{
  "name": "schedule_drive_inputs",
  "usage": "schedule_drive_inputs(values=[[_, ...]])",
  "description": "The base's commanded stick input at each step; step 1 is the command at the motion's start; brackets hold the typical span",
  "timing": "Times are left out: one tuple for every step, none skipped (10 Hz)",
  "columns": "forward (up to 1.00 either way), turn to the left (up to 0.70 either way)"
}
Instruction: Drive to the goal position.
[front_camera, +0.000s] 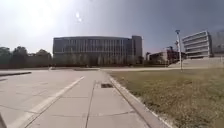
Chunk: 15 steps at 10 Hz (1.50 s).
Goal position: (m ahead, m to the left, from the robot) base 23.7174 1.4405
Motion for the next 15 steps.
schedule_drive_inputs(values=[[0.04,0.00],[0.04,0.00],[0.04,0.00],[0.04,0.00],[0.04,0.00],[0.04,0.00],[0.04,0.00],[0.04,0.00],[0.04,0.00],[0.04,0.00],[0.04,0.00],[0.04,0.00],[0.04,0.00],[0.04,0.00],[0.04,0.00]])
